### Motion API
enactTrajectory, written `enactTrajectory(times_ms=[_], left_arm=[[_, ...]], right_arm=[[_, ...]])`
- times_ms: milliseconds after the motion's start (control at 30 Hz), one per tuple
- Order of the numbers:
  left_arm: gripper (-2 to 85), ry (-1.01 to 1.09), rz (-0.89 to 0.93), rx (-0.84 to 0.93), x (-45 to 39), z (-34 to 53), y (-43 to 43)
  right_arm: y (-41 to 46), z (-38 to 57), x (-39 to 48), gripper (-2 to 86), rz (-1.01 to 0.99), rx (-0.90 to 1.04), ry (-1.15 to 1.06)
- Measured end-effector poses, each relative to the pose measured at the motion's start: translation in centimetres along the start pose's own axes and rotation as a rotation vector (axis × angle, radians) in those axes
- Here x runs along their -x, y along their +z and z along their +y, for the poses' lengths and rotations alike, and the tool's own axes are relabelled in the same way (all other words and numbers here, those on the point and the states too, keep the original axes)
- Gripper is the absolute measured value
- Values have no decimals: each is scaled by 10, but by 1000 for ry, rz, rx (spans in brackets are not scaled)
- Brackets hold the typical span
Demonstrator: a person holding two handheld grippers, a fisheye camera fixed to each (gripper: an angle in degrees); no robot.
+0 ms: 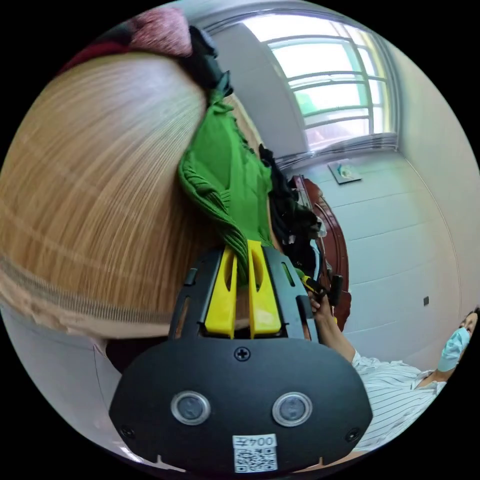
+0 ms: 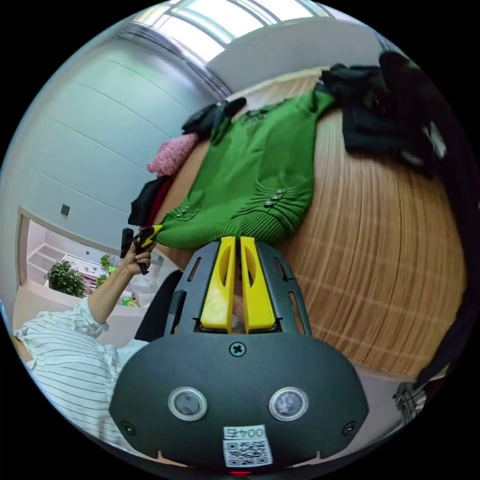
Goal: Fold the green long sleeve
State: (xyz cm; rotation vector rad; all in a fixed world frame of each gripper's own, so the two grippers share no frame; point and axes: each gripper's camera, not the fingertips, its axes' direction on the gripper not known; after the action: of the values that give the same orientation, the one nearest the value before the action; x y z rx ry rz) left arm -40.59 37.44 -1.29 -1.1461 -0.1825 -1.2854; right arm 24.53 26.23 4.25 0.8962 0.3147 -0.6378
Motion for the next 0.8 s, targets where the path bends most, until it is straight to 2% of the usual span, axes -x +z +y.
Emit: enactTrajectory(times_ms=[100, 200, 433, 700, 800], left_arm=[[46, -37, 14, 10, 19, 26, -20], [45, -53, 59, -1, 21, 37, -48], [45, 5, -10, 152, -4, 52, -97], [46, 13, -62, 149, -7, 100, -153], [47, 4, 3, 109, 5, 111, -161]], right_arm=[[33, 39, -6, 1, -11, 36, 49], [35, 64, -8, 2, -83, -17, 116], [31, 110, 25, 5, -126, -27, 163], [44, 163, 73, 23, -197, -12, 261], [56, 164, 88, 37, -207, 2, 291]])
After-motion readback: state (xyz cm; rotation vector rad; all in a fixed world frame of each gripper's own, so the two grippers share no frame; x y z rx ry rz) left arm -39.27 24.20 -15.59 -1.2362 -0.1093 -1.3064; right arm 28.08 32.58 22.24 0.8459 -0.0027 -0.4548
